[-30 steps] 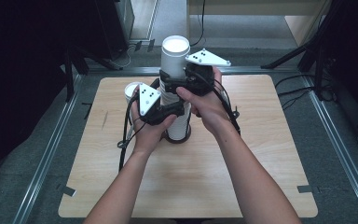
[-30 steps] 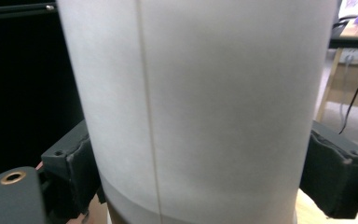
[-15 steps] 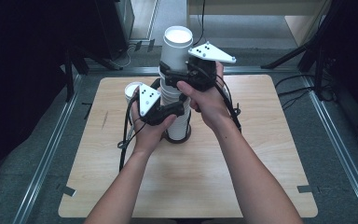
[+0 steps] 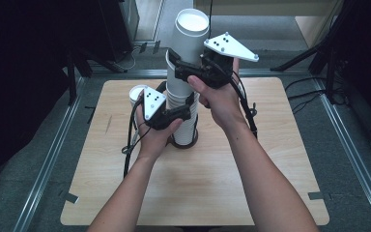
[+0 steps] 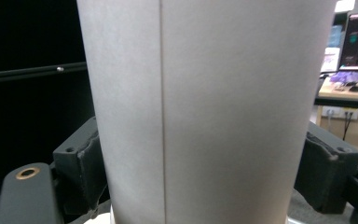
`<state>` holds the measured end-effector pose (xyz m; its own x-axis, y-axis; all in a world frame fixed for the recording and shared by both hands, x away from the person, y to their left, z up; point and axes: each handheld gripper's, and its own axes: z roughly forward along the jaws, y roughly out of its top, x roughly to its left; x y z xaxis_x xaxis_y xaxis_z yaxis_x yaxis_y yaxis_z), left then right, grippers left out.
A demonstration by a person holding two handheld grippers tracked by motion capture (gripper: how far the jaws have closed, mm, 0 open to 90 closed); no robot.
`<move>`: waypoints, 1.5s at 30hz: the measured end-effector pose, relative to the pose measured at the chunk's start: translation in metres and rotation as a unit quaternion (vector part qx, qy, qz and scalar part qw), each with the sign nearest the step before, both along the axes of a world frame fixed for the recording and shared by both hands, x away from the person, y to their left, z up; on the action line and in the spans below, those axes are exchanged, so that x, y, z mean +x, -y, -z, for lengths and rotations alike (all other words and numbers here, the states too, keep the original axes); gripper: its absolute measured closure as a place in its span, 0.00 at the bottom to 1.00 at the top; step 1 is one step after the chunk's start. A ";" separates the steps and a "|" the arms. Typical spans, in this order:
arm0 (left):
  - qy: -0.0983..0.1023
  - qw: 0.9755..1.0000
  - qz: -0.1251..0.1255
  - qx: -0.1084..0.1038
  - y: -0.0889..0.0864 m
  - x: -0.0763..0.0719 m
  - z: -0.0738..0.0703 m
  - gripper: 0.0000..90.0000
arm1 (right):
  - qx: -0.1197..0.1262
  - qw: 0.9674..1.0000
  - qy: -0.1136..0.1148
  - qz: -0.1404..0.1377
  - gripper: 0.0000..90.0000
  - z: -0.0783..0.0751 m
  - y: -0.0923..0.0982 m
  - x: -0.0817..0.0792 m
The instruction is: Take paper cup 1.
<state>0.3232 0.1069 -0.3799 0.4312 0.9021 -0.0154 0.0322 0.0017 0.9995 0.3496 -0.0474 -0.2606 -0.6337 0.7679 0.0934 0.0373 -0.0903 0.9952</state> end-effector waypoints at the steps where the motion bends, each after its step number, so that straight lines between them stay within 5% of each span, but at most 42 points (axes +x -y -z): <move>1: 0.000 1.000 0.000 0.000 0.000 0.000 0.000 0.12 | 0.002 1.000 0.003 0.003 0.19 -0.002 0.000 -0.001; 17: -0.002 1.000 0.001 0.001 0.000 0.000 -0.001 0.11 | 0.020 0.999 0.024 0.016 0.19 -0.017 0.019 -0.010; 23: -0.003 1.000 0.004 0.009 0.001 -0.004 -0.003 0.00 | 0.022 0.999 0.024 0.027 0.18 -0.011 0.031 -0.013; 36: 0.000 1.000 0.002 0.012 -0.007 -0.021 0.002 0.00 | 0.047 0.996 0.008 0.072 0.18 0.007 0.068 -0.015; 45: 0.002 1.000 0.010 0.015 -0.015 -0.036 0.009 0.00 | 0.018 0.995 0.009 0.099 0.18 0.024 0.076 -0.019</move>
